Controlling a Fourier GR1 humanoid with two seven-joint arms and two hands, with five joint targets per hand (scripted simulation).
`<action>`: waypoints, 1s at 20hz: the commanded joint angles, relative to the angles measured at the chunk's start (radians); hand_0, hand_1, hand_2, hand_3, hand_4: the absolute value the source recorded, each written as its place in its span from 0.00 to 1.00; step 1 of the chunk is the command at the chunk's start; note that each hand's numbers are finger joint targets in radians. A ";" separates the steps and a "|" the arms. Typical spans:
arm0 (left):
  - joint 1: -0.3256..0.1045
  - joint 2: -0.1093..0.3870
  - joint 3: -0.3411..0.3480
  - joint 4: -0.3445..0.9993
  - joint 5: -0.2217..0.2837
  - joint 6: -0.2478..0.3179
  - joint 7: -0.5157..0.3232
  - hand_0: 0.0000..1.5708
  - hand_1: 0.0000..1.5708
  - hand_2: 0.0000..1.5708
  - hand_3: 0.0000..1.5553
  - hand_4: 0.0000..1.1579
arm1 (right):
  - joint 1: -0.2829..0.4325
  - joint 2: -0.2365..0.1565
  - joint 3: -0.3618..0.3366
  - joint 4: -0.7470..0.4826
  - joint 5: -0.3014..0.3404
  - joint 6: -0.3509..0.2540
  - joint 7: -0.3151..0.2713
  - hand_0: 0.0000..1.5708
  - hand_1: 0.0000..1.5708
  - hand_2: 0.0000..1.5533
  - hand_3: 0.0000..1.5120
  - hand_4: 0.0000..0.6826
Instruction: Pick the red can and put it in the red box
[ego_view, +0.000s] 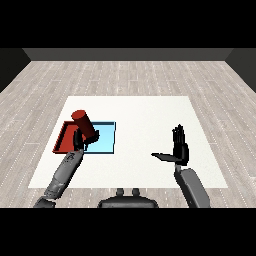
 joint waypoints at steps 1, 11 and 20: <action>0.005 0.069 0.106 0.099 0.036 -0.070 -0.023 1.00 1.00 0.99 0.94 0.94 | 0.028 -0.009 -0.017 0.006 0.026 -0.001 0.007 0.00 0.00 0.00 0.00 0.00; -0.288 0.067 0.193 0.736 -0.044 -0.093 -0.083 1.00 1.00 0.99 0.95 0.92 | 0.039 -0.038 -0.064 0.066 0.056 0.000 0.030 0.00 0.00 0.00 0.00 0.00; -0.393 0.054 0.159 1.047 -0.122 -0.078 0.080 0.41 0.41 0.45 0.00 0.56 | -0.105 0.026 -0.108 0.275 0.025 0.020 -0.001 0.00 0.00 0.00 0.00 0.00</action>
